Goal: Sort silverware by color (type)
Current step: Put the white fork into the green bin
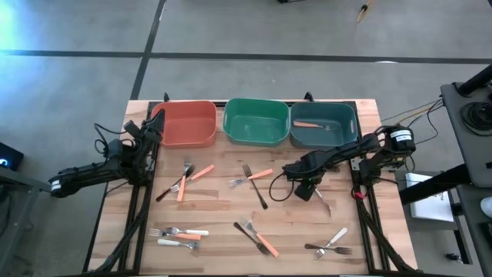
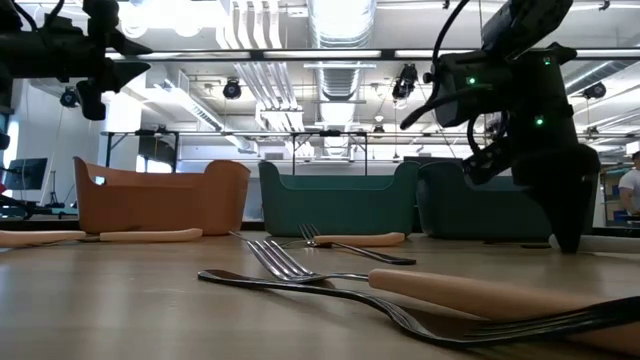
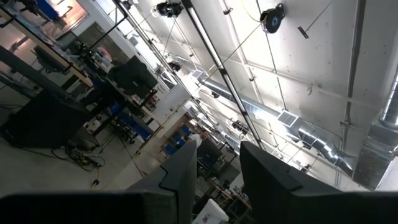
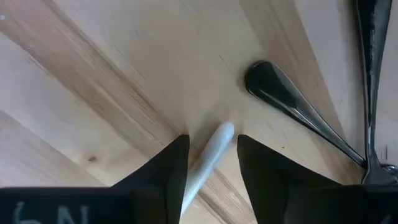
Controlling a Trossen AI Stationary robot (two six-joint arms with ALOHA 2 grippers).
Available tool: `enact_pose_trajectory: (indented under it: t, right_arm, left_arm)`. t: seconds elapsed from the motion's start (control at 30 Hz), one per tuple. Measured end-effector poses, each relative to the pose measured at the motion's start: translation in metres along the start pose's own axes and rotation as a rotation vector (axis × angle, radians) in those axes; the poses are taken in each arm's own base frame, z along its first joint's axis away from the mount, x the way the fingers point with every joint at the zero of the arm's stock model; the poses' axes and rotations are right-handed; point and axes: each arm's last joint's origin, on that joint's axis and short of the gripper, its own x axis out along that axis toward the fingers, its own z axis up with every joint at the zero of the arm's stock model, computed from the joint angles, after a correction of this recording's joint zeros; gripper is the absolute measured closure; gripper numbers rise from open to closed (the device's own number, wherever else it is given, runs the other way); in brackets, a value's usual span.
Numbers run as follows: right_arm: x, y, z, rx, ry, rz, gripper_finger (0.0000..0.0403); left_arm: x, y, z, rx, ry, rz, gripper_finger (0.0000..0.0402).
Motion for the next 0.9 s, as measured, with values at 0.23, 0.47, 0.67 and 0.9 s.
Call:
enact_pose_trajectory:
  t: [0.23, 0.47, 0.67, 0.9]
  right_arm:
    - [-0.002, 0.001, 0.0, -0.004, -0.011, 0.037, 0.0343]
    - [-0.009, 0.0, -0.002, -0.006, -0.028, 0.077, 0.0381]
    - [-0.039, -0.001, -0.009, -0.01, -0.12, 0.189, 0.0382]
    - [-0.111, 0.003, 0.004, -0.052, -0.52, 0.23, 0.0382]
  left_arm:
    - [0.0, 0.0, 0.0, 0.0, 0.0, 0.0, 0.0294]
    - [0.0, 0.0, 0.0, 0.0, 0.0, 0.0, 0.0294]
    - [0.0, 0.0, 0.0, 0.001, 0.0, 0.0, 0.0294]
    - [0.0, 0.0, 0.0, 0.0, 0.0, 0.0, 0.0294]
